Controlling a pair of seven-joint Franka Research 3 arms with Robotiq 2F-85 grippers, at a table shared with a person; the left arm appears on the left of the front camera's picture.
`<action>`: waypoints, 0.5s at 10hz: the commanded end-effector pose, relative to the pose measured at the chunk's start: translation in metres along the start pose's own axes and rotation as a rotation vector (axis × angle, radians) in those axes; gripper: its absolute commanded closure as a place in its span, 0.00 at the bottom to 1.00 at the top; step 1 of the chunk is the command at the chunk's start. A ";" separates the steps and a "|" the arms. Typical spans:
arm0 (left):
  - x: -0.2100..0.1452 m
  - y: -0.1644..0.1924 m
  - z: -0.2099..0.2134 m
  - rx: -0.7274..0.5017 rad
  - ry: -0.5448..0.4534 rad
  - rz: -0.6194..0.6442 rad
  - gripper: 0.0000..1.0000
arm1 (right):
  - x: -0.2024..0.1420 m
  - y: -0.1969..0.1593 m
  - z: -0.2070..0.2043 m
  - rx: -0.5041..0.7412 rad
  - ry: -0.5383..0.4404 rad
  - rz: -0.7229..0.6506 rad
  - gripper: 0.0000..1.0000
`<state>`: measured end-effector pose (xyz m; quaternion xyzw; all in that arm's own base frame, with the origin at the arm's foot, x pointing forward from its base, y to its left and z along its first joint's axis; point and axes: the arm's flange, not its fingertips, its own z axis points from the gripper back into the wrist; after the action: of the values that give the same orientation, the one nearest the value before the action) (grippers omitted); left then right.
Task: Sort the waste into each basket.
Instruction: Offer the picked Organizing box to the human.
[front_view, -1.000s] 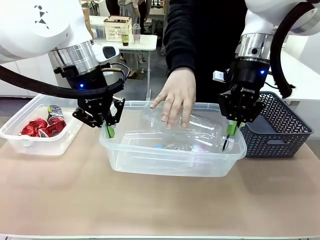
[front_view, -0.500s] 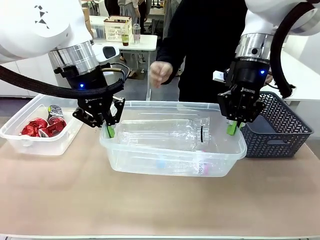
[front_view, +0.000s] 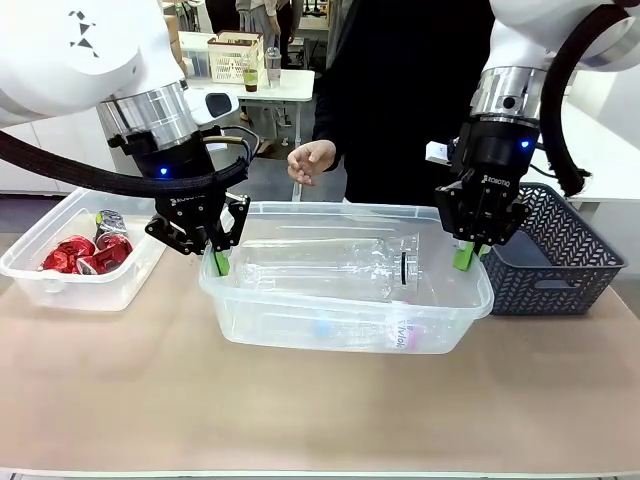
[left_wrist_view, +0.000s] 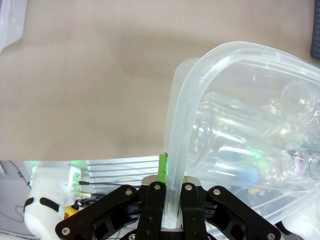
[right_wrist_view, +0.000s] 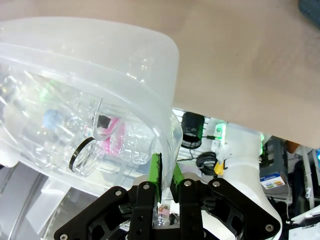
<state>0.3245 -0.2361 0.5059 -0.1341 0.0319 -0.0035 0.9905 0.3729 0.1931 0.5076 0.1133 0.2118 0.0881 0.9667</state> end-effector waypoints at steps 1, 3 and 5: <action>0.000 0.005 0.001 -0.009 -0.008 0.025 1.00 | -0.003 0.002 0.005 -0.009 0.016 0.015 1.00; 0.022 -0.002 0.009 0.034 -0.010 -0.035 0.96 | 0.021 0.007 0.017 -0.024 -0.006 0.022 0.91; 0.065 -0.003 0.024 0.079 -0.092 -0.014 0.96 | 0.064 0.023 0.046 -0.073 -0.038 0.089 0.91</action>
<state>0.3624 -0.2333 0.5187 -0.1109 0.0022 -0.0089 0.9938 0.4182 0.2076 0.5184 0.1025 0.1916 0.1051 0.9704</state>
